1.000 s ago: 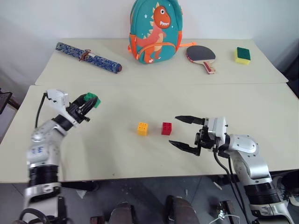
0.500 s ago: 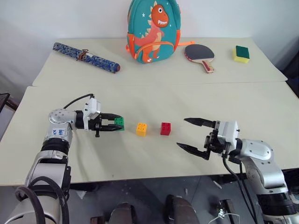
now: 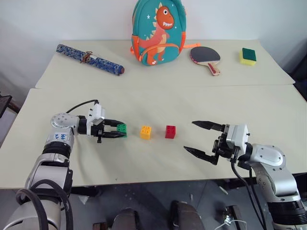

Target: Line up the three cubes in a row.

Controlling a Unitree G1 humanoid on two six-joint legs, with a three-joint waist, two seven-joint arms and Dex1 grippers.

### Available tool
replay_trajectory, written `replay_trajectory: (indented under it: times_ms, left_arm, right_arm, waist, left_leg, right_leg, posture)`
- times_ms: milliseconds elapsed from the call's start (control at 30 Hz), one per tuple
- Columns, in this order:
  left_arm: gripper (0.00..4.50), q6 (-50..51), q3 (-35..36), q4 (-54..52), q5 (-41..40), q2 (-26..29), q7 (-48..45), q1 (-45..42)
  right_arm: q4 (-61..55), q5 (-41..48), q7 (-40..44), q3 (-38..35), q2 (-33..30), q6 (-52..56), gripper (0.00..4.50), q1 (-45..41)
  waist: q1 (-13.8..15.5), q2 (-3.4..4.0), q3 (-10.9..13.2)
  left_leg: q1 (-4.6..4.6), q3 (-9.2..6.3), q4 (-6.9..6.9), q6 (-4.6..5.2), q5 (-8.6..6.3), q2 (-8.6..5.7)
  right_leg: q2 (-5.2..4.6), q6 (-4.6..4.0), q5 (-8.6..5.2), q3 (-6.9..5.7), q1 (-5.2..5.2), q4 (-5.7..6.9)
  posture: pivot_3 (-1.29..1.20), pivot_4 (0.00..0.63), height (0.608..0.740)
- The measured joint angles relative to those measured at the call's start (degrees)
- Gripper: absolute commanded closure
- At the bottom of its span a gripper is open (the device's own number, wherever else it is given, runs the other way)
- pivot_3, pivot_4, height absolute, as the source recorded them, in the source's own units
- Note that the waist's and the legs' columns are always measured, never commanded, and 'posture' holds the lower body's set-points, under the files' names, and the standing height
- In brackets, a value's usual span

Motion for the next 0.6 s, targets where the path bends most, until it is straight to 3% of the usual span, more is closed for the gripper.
replay_trajectory:
  times_ms: [133,300,467,600]
  left_arm:
    - [0.13,4.93,2.99,-5.53,-2.85,2.24,-0.01,3.32]
    - [0.13,12.13,10.82,-21.73,-9.01,10.78,0.14,13.57]
    - [0.13,17.02,17.74,-35.63,-11.45,15.13,5.23,23.20]
    - [0.13,15.94,22.52,-41.61,-11.71,15.80,10.54,25.59]
  right_arm:
    - [2.66,1.40,3.57,0.12,-1.28,0.30,0.00,-2.43]
    - [9.21,3.04,11.06,-0.92,-7.70,1.63,0.00,-8.76]
    - [14.89,4.39,18.81,-0.26,-11.35,4.24,0.00,-16.02]
    - [19.70,3.21,22.68,1.02,-12.33,3.95,0.00,-19.55]
  waist:
    - [-0.16,-0.03,0.02]
    - [-1.24,0.00,0.05]
    - [-1.21,0.01,0.07]
    - [-0.74,0.00,0.07]
  left_leg:
    - [-0.05,-0.01,-0.01,0.00,0.00,0.01]
    - [-0.04,-0.05,-0.04,0.00,0.00,0.04]
    - [-0.04,-0.07,0.01,0.00,0.00,0.06]
    - [-0.03,-0.07,0.02,0.00,0.00,0.05]
  right_leg:
    - [0.00,0.00,0.00,0.00,-0.05,0.00]
    - [-0.03,0.00,0.00,-0.01,-0.06,0.03]
    - [-0.04,0.00,0.00,0.00,-0.06,0.10]
    - [-0.07,0.00,0.00,-0.01,-0.04,0.10]
  posture:
    - [0.00,0.150,0.740]
    - [0.00,0.150,0.740]
    - [0.00,0.150,0.740]
    - [0.00,0.150,0.740]
